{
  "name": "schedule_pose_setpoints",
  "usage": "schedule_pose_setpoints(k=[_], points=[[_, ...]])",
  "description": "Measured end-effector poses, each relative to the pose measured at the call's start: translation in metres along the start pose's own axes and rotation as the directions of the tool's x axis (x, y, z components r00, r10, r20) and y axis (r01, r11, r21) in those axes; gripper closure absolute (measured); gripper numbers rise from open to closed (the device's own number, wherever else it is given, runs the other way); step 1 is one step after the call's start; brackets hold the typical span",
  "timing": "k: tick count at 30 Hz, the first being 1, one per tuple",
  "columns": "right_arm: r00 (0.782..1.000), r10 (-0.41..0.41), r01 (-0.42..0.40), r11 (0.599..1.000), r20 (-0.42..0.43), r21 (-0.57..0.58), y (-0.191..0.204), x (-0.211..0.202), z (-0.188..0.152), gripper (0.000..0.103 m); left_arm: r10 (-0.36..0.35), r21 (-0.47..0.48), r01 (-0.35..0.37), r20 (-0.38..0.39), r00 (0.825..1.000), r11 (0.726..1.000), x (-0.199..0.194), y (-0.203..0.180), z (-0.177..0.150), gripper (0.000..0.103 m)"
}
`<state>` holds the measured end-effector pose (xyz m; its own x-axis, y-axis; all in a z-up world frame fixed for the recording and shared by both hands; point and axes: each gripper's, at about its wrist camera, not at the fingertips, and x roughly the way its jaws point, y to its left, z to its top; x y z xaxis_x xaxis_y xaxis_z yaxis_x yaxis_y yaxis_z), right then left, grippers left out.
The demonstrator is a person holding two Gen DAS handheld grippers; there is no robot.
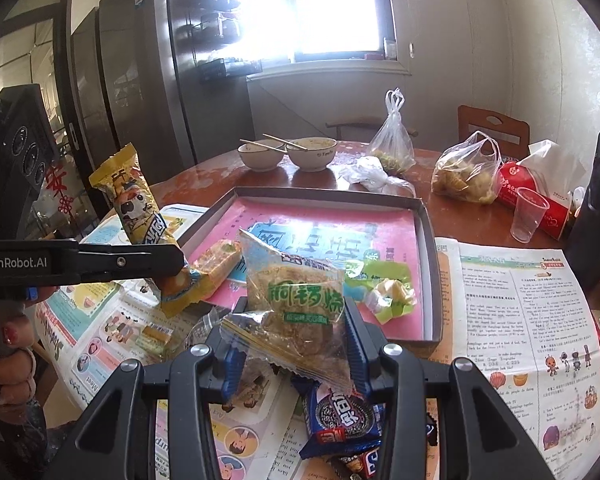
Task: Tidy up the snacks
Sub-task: 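Lift both held snacks and carry them over the tray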
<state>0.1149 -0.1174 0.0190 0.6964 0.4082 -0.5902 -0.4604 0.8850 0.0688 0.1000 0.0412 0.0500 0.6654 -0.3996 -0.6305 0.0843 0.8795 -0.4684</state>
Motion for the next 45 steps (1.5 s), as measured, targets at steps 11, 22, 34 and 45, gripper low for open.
schedule_pose_setpoints(k=[11,22,34,45], points=[[0.999,-0.031,0.031,0.999,0.024,0.030,-0.016,0.004,0.014,0.059,0.005,0.021,-0.005,-0.004,1.000,1.000,0.013,-0.001,0.017,0.078],[0.997,-0.066,0.063,0.996,0.039,0.070,-0.036,0.010,0.030,0.059,0.005,-0.007,-0.005,-0.029,1.000,1.000,0.037,0.012,0.027,0.078],[0.997,-0.064,0.062,0.995,0.032,0.075,-0.039,0.027,0.043,0.059,0.026,-0.022,-0.028,-0.080,0.996,0.999,0.064,0.027,0.026,0.078],[0.998,-0.066,0.067,0.995,-0.017,0.068,-0.034,0.051,0.037,0.059,0.059,0.006,-0.059,-0.104,0.993,0.998,0.080,0.027,0.023,0.078]])
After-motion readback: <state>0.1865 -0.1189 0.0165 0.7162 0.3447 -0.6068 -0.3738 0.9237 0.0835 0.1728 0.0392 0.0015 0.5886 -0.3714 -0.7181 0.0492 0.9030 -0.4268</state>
